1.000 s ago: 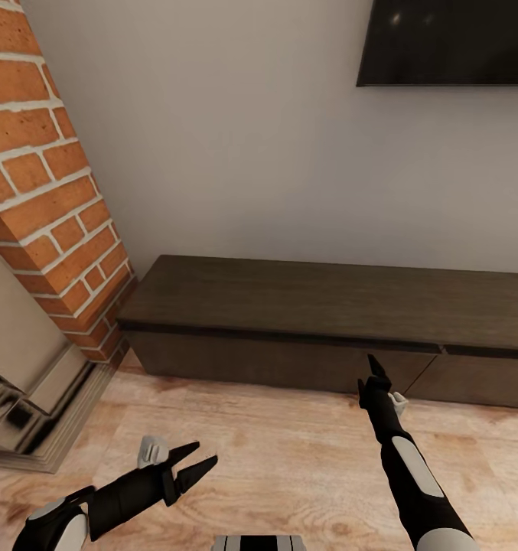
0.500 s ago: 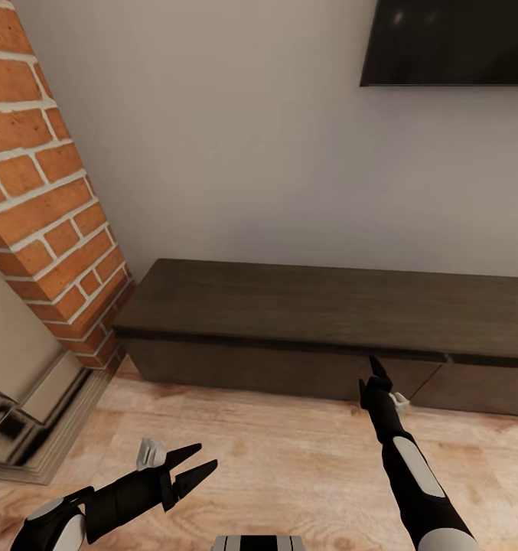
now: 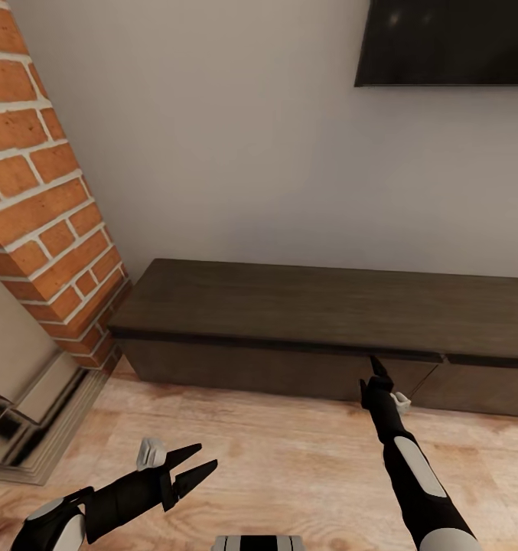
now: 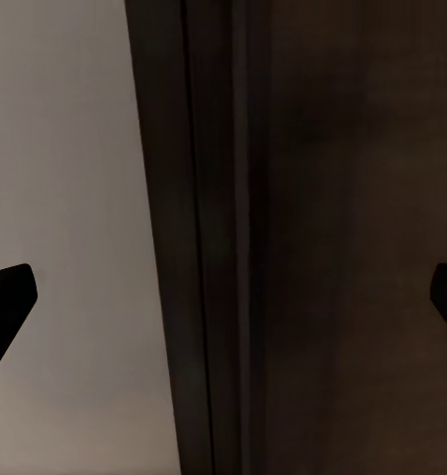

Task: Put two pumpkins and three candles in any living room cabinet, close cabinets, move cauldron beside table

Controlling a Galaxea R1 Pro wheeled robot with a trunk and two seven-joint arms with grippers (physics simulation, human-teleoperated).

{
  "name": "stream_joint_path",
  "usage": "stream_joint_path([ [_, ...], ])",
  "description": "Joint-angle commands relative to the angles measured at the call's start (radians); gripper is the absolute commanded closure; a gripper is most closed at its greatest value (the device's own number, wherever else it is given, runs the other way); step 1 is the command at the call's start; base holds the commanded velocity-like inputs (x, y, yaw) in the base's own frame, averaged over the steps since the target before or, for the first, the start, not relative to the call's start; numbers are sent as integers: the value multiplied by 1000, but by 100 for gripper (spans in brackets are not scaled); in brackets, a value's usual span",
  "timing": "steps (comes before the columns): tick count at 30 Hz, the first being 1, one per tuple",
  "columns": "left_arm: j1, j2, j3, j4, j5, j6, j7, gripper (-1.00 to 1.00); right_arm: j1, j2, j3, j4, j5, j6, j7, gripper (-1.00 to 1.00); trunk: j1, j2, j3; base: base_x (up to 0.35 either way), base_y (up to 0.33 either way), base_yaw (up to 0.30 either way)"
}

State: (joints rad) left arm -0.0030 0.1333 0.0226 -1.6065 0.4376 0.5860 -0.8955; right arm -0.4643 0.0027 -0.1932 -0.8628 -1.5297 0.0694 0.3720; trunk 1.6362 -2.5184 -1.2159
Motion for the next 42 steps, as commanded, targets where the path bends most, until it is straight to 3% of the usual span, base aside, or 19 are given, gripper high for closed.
stream_joint_path([
  [1, 0, 0, 0, 0, 6, 8, -1, -100, 0, 0, -2, 1, -10, 7, 4, -100, 0, 0, -1, 0, -111, 0],
  [12, 0, 0, 43, 5, 8, 11, -2, -100, 0, -4, -2, 1, -10, 6, 2, -100, 0, 0, -1, 0, -19, 0],
  [20, 0, 0, 47, 5, 7, 66, -2, -100, 0, -5, -2, 1, -10, 6, 1, -100, 1, -1, -8, 0, 0, 0],
  [27, 0, 0, 46, 5, 7, 72, -3, -100, 0, -5, -2, 1, -10, 6, 1, -100, 1, -1, -12, 0, 0, 0],
  [31, 0, 0, 46, 5, 6, 72, -2, -100, 0, -5, -2, 1, -10, 6, 1, -100, 3, -2, -28, 0, 0, 0],
  [42, 0, 0, 48, 5, 6, 72, -3, -100, 0, -9, -2, 2, -10, 6, 1, -100, 5, -3, -43, 0, 0, 0],
])
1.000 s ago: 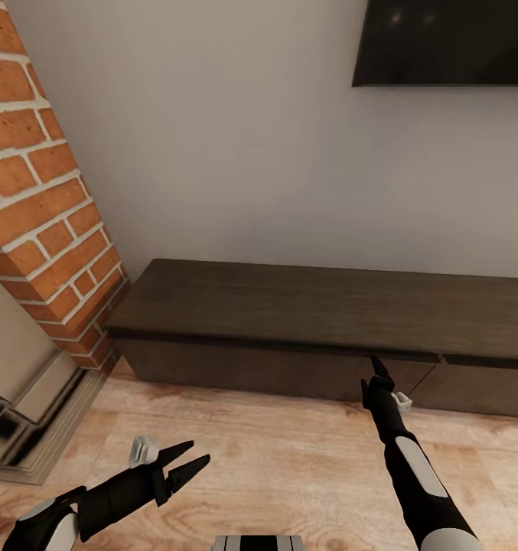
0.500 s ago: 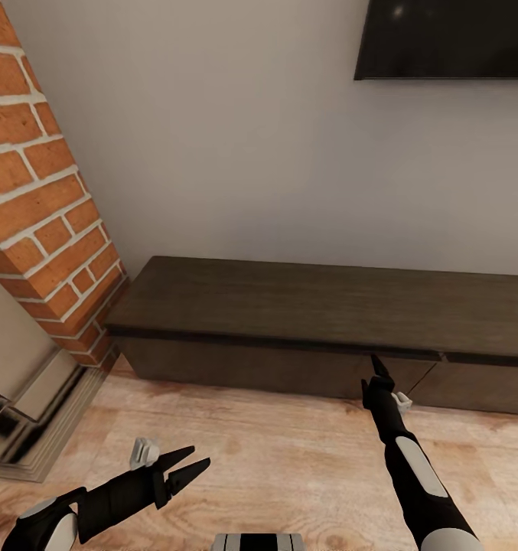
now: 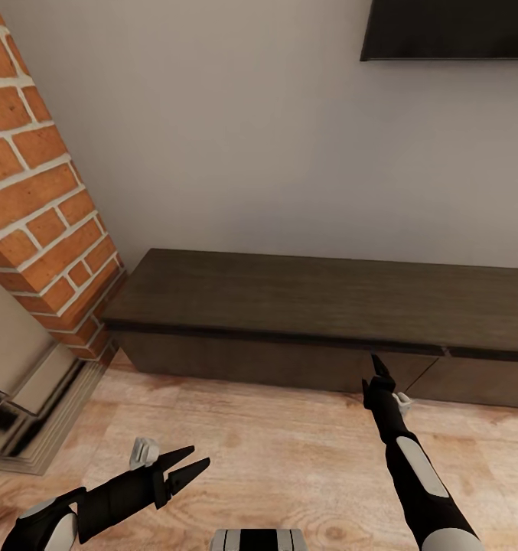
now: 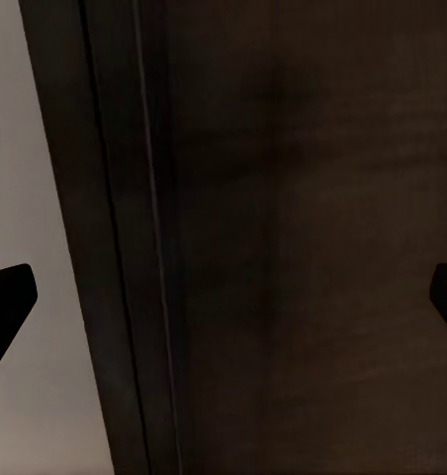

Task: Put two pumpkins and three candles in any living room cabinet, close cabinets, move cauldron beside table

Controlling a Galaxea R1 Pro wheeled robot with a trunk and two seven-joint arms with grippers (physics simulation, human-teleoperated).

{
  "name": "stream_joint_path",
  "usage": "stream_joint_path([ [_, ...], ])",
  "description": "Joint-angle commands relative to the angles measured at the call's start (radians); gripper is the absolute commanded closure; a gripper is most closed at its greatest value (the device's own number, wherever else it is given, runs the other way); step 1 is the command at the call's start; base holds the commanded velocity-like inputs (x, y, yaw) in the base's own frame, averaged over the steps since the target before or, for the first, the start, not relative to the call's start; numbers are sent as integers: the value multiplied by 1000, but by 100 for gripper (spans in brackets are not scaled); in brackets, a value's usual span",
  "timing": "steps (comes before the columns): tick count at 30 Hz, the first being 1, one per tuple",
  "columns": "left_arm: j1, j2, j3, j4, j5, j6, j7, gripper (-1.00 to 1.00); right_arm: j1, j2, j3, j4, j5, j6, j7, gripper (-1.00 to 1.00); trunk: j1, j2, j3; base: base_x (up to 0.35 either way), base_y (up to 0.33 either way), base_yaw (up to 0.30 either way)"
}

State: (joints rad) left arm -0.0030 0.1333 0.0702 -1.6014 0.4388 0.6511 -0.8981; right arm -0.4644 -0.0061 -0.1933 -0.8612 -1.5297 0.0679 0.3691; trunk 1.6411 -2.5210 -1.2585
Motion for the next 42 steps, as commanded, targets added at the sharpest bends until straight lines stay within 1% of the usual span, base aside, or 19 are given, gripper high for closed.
stream_joint_path([
  [1, 0, 0, 0, 0, 5, 7, -1, -100, 0, 0, -1, 0, -10, 7, 4, -100, 0, 0, -1, 0, 0, 0],
  [3, 0, 0, 0, 0, 5, 7, -1, -100, 0, 0, -1, 1, -10, 6, 4, -100, 0, 0, -1, 0, 0, 0],
  [7, -1, 0, 1, 0, 5, 7, 0, -100, 0, -1, -1, 3, -10, 6, 4, -100, 2, -1, -16, 0, 0, 0],
  [15, -1, 0, 3, 0, 6, 7, -1, -100, 0, -1, -1, 6, -10, 6, 4, -100, 2, -1, -16, 0, 0, 0],
  [18, 0, 0, 3, -1, 6, 7, -1, -100, 0, -1, -1, 7, -11, 6, 4, -100, 3, -2, -28, 0, 0, 0],
  [24, 0, 0, 3, -1, 8, 7, -2, -100, 0, -2, -1, 7, -11, 6, 4, -100, 3, -2, -28, 0, 0, 0],
  [28, 0, 0, 3, 0, 30, 6, -2, -100, 0, -2, -1, 7, -10, 6, 4, -100, 3, -2, -28, 0, 0, 0],
  [31, 0, 1, 3, 0, 38, 6, -2, -100, 0, -2, -1, 7, -11, 6, 4, -100, 3, -2, -28, 2, 0, 0],
  [42, 0, 1, 3, 0, 40, 5, -2, -100, 0, -2, -1, 7, -10, 6, 4, -100, 3, -2, -28, 59, 0, 0],
])
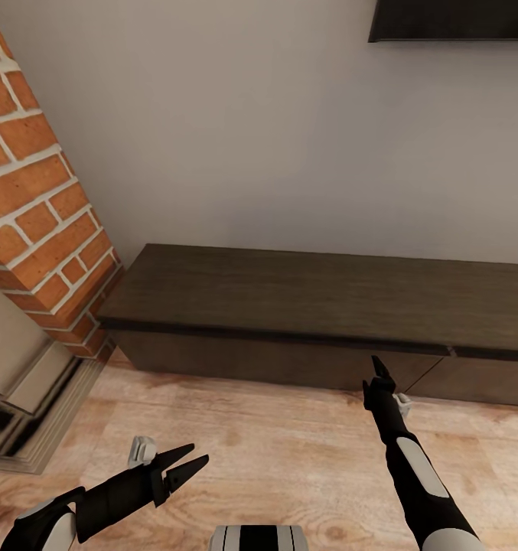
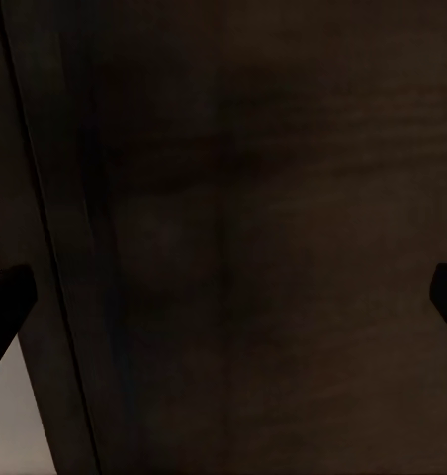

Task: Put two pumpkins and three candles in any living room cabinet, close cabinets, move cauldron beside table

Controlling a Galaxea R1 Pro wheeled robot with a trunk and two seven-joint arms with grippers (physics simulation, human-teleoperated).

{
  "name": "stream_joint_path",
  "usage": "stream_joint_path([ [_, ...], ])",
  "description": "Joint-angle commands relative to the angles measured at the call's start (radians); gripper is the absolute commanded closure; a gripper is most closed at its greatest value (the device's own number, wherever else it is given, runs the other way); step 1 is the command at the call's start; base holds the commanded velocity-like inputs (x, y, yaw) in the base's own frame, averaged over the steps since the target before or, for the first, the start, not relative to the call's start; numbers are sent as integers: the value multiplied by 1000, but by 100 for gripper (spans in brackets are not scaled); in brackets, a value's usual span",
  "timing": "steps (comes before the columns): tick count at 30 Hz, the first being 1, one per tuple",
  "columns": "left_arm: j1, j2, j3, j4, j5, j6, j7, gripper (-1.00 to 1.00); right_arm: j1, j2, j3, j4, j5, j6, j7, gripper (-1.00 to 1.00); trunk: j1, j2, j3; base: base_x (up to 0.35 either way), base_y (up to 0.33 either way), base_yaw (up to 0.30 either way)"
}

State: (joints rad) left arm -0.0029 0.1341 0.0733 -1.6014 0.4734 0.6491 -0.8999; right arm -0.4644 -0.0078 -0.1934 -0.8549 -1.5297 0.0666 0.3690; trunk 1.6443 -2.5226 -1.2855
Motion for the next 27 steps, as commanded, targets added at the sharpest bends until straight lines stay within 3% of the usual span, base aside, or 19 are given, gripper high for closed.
stream_joint_path([
  [1, 0, 0, 0, 0, 5, 7, -1, -100, 0, 0, -1, 0, -10, 7, 4, -100, 0, 0, -1, 4, 0, 0],
  [27, 0, 1, 0, 0, 5, 6, -1, -100, 0, 0, -2, 0, -11, 7, 4, -100, 0, 0, -1, 53, 0, 0],
])
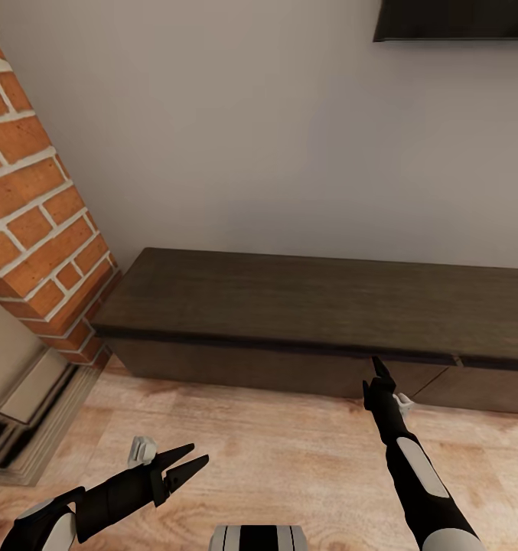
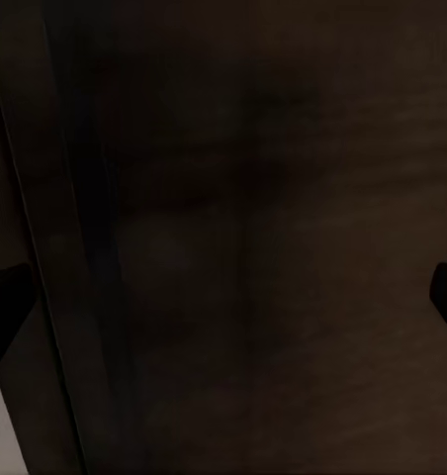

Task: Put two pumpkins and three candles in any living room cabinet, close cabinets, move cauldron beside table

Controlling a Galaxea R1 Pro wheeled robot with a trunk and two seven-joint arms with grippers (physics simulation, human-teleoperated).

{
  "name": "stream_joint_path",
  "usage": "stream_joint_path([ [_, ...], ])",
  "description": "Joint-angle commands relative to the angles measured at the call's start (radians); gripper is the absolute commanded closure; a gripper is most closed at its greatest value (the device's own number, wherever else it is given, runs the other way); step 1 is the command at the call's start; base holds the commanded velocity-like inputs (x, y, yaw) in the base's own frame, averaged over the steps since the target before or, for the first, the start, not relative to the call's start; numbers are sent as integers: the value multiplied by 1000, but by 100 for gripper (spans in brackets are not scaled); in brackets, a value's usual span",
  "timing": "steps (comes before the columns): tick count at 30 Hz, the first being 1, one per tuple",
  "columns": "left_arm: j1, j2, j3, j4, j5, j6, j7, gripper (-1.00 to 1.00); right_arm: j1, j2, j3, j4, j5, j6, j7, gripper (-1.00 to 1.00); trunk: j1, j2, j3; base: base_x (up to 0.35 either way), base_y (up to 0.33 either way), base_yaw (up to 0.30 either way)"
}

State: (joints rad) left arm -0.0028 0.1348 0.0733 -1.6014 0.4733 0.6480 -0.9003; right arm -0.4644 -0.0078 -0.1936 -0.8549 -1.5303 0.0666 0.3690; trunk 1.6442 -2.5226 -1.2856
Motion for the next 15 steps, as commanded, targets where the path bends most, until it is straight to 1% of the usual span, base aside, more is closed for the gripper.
stream_joint_path([
  [1, 0, 0, 0, 0, 5, 7, -1, -100, 0, 0, -2, 0, -10, 7, 4, -100, 0, 0, -1, 8, 0, 0],
  [8, 0, 0, 0, 0, 5, 7, -1, -100, 0, 0, -1, 0, -10, 7, 4, -100, 0, 0, -1, 9, 0, 0],
  [12, 0, 0, 0, 0, 5, 7, -2, -100, 0, 0, -1, 0, -10, 7, 4, -100, 0, 0, -1, 115, 0, 0],
  [15, -1, 0, 0, 0, 6, 6, -1, -100, 0, 0, -1, 0, -10, 7, 4, -100, 0, 0, -1, 40, 0, 0],
])
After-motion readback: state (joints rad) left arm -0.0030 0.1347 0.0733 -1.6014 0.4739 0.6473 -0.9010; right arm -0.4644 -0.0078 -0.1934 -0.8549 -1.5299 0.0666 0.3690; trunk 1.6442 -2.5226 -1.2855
